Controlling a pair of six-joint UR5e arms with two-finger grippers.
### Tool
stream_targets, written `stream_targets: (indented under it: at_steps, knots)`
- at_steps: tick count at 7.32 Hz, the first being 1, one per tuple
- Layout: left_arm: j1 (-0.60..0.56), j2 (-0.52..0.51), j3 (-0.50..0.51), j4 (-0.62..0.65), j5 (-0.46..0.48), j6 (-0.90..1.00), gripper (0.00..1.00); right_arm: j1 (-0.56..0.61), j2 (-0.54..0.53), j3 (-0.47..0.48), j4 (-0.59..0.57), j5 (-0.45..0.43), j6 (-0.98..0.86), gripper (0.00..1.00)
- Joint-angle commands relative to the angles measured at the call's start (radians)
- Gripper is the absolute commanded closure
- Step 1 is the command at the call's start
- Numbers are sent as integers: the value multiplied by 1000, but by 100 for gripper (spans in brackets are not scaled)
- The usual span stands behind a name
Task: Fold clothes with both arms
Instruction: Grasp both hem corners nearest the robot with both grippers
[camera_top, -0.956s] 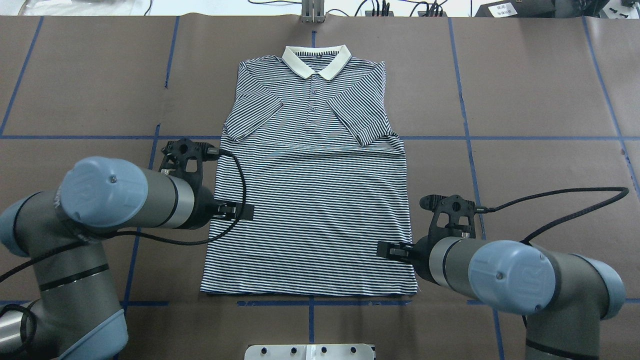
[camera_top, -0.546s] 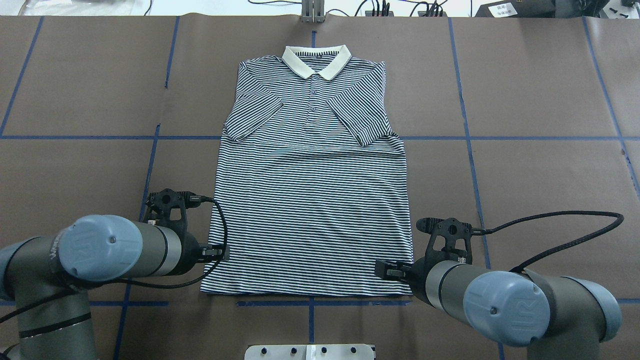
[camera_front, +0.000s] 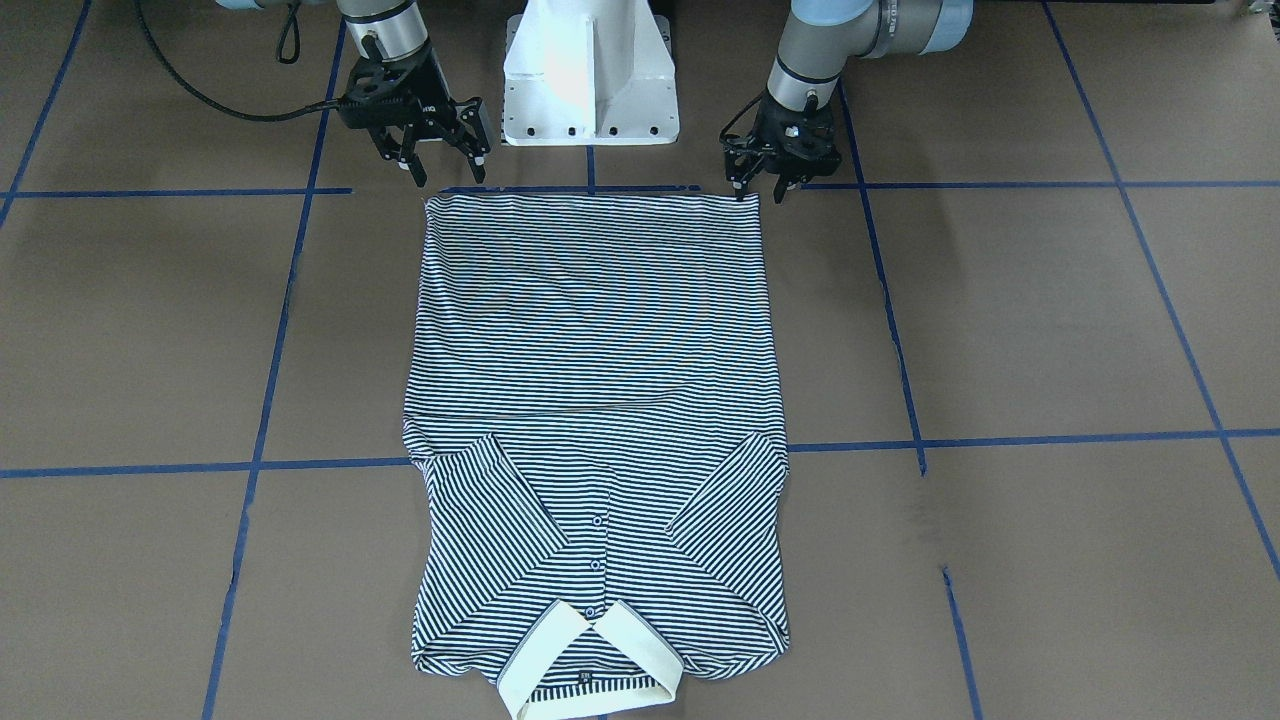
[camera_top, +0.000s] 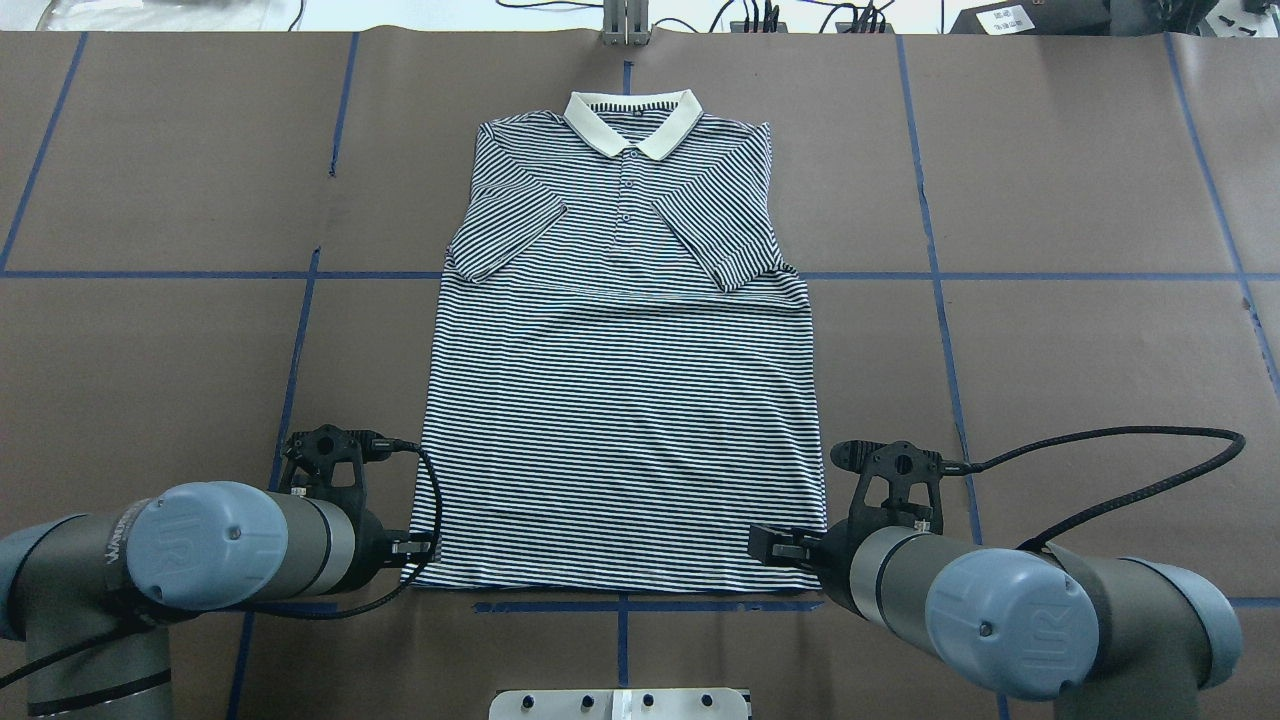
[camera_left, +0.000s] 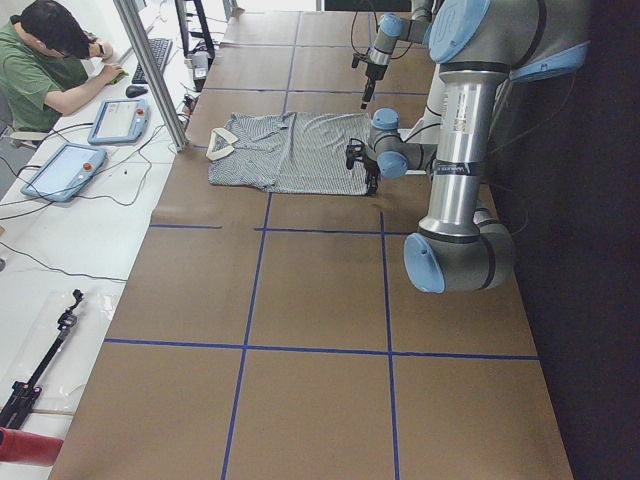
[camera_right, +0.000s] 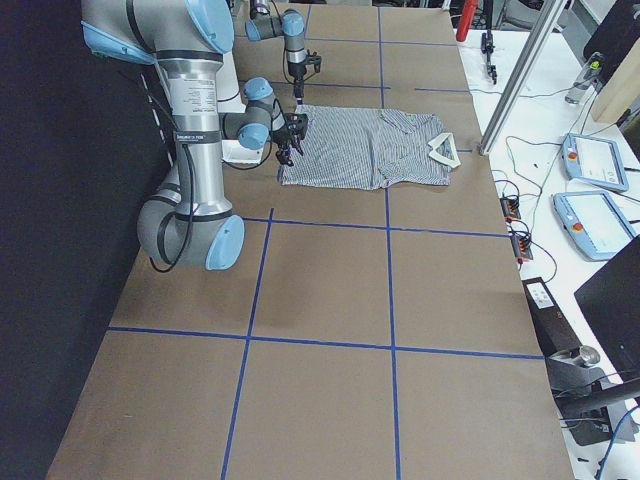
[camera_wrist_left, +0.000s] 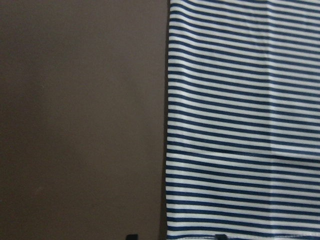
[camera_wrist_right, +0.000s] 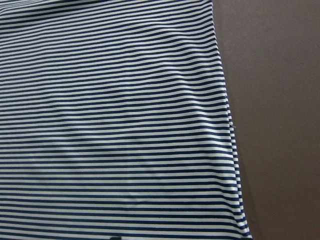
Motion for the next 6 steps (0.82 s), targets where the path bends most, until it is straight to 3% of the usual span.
stream_targets:
  at_steps: [1,6]
  knots:
    - [21,-6,9,-1,-3,-7,52,-3,-1,0,1,-5,1,16]
    - [21,-16,21,-1,-4,-8,56,-9,-3,0,1,-20,4,16]
